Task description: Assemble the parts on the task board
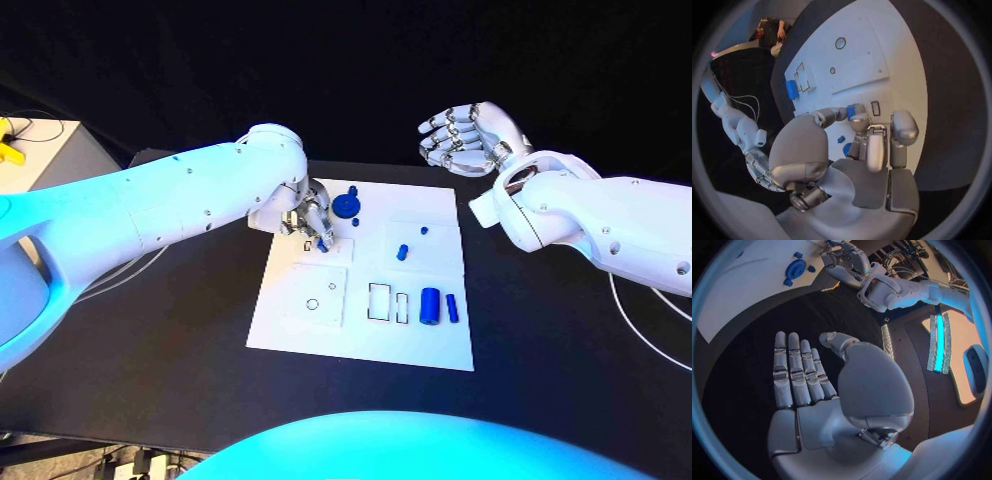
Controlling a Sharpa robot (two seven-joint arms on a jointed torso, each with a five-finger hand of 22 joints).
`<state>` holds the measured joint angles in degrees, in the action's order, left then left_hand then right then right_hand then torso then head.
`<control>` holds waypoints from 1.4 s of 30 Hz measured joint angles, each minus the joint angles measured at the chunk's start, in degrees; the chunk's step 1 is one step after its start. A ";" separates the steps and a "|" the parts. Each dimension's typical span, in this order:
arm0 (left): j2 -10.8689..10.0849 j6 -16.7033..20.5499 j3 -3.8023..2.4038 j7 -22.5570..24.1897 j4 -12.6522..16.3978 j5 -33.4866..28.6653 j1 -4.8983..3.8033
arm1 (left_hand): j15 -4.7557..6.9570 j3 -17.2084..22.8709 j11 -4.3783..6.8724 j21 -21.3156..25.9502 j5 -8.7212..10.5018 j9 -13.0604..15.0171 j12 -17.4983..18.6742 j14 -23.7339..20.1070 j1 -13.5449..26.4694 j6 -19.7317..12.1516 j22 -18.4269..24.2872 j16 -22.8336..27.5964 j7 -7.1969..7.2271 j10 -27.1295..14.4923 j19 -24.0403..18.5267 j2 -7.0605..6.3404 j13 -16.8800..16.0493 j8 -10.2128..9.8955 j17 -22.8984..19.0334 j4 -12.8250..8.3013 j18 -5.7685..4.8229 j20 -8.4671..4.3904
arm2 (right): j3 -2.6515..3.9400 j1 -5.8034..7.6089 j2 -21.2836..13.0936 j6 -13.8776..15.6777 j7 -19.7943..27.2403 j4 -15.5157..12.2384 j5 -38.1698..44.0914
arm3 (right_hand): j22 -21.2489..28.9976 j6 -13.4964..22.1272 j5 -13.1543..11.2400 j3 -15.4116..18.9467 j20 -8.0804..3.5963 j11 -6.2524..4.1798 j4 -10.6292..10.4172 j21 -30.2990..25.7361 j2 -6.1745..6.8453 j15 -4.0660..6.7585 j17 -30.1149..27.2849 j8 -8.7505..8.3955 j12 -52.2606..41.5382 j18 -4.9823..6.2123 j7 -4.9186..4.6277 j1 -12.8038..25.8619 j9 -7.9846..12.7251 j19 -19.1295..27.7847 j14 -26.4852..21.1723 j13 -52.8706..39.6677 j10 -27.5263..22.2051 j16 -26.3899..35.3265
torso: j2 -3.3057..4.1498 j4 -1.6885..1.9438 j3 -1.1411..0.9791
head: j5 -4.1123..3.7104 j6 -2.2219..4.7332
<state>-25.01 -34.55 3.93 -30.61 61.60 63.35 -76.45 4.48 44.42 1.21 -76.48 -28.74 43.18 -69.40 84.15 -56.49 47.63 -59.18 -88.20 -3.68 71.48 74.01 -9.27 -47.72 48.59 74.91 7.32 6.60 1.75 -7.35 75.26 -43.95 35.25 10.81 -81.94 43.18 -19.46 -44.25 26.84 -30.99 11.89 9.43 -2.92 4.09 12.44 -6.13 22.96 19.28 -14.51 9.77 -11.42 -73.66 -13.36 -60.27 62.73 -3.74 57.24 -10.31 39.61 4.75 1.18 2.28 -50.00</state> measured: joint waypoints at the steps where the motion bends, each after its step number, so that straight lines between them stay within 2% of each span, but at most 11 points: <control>1: -0.03 0.07 0.00 -0.01 0.08 0.03 0.00 | 0.00 0.00 0.00 0.00 0.00 0.01 0.00 0.00 0.00 0.00 0.00 0.00 0.00 0.00 0.00 0.00 0.00 0.00 0.00 0.00 0.00 0.00 | 0.00 -0.01 0.00 0.00 0.00 0.01 0.00 | 0.00 0.00 0.00 0.00 0.00 0.00 0.00 0.00 0.00 0.00 0.00 0.00 0.00 0.00 0.00 0.00 0.00 0.00 0.00 0.00 0.00 0.00 | 0.00 0.00 -0.01 | 0.00 0.00; 28: -1.68 2.84 -0.15 0.06 3.02 2.01 0.21 | 0.00 0.00 0.20 -0.24 -0.13 -0.03 -0.22 0.00 0.00 0.00 -0.45 0.00 0.00 0.22 0.00 0.00 -0.20 0.00 0.00 0.00 0.00 0.00 | 0.00 -0.12 -0.10 -0.12 -0.01 0.05 -0.08 | 0.23 0.00 0.00 0.00 0.00 0.00 0.00 0.00 0.00 0.00 -0.11 0.00 0.00 0.00 0.00 0.00 0.00 0.00 0.00 -0.01 0.00 0.33 | 0.01 0.02 0.05 | -0.03 0.00; 42: -1.89 2.64 -0.18 -0.03 2.81 1.87 0.15 | 0.00 -0.01 0.19 -0.24 -0.13 0.11 -0.21 0.00 0.00 0.00 -0.55 0.00 0.00 0.22 0.20 0.00 -0.19 0.01 0.00 -0.01 0.00 0.21 | 0.00 -0.15 -0.07 -0.23 -0.03 0.08 -0.11 | 0.32 0.00 0.24 0.00 0.00 0.00 0.00 0.00 0.00 0.00 -0.11 0.00 0.00 0.00 0.00 0.00 0.00 0.00 0.00 -0.02 0.00 0.33 | -0.02 0.01 0.02 | 0.14 0.00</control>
<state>-26.90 -31.91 3.75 -30.64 64.40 65.21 -76.30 4.48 44.41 1.40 -76.72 -28.87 43.29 -69.61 84.15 -56.49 47.63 -59.73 -88.20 -3.68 71.70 74.22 -9.27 -47.92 48.60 74.91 7.32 6.60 1.96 -7.35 75.10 -44.02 35.02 10.78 -81.86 43.07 -19.14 -44.25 27.08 -30.99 11.89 9.43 -2.93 4.09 12.44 -6.13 22.85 19.28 -14.51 9.77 -11.43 -73.66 -13.36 -60.27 62.73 -3.75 57.24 -9.98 39.59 4.76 1.20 2.42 -50.00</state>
